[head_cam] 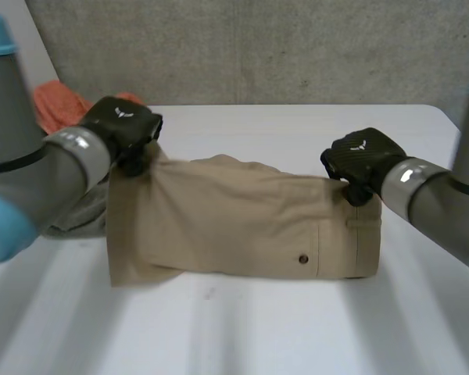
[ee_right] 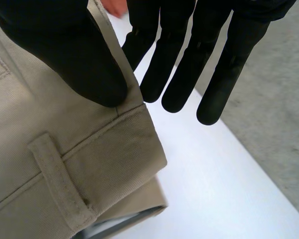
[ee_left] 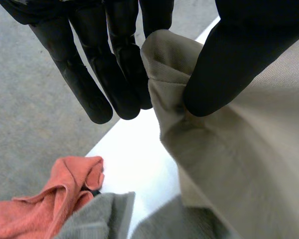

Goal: Fold the laundry.

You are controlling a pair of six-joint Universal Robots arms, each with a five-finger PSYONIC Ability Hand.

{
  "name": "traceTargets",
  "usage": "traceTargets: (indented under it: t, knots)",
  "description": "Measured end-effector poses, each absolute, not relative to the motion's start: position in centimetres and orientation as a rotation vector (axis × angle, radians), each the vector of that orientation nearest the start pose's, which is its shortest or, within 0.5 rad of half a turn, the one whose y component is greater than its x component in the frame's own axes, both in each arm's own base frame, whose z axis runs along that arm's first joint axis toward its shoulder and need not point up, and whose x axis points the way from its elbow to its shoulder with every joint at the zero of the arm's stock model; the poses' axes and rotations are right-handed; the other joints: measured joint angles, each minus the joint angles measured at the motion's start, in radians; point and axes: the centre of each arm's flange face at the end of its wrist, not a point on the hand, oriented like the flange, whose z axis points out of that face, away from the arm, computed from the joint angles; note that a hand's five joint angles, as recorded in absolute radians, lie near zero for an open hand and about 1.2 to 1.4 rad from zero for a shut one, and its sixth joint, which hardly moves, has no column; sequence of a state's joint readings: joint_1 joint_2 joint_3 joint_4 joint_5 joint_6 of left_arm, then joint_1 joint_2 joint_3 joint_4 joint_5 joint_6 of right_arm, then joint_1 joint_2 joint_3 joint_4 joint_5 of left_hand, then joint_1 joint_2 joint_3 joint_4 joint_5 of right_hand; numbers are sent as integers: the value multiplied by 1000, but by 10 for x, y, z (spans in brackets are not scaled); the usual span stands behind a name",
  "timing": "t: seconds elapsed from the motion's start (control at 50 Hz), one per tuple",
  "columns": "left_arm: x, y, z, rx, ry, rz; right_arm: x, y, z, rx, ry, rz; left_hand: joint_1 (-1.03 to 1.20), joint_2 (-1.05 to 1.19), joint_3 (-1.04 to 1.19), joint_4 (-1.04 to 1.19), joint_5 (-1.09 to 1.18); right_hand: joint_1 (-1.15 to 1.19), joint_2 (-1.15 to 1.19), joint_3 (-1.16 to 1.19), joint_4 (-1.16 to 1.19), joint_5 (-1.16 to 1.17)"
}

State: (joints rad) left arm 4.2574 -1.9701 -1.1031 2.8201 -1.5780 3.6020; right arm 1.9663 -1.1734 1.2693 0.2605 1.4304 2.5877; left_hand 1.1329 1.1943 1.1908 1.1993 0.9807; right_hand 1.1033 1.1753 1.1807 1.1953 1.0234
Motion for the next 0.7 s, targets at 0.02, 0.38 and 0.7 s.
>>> traceTargets:
  t: [0.02,0.38,0.7]
  knots:
    - [-285,-286,286,1071,2220,-1932,275,-285,243,-1263,2217,-1800,0,0,0,0,0,0,0,0,0,0]
    - [-305,-316,472,441,1520,-2867,303,-352,439,-416,1238,-2835,2,1,2,1,0,13,0,1,0,1]
    - [-316,-329,347,636,2087,-2469,301,-357,304,-722,1748,-2474,2,1,2,0,0,13,0,1,0,1]
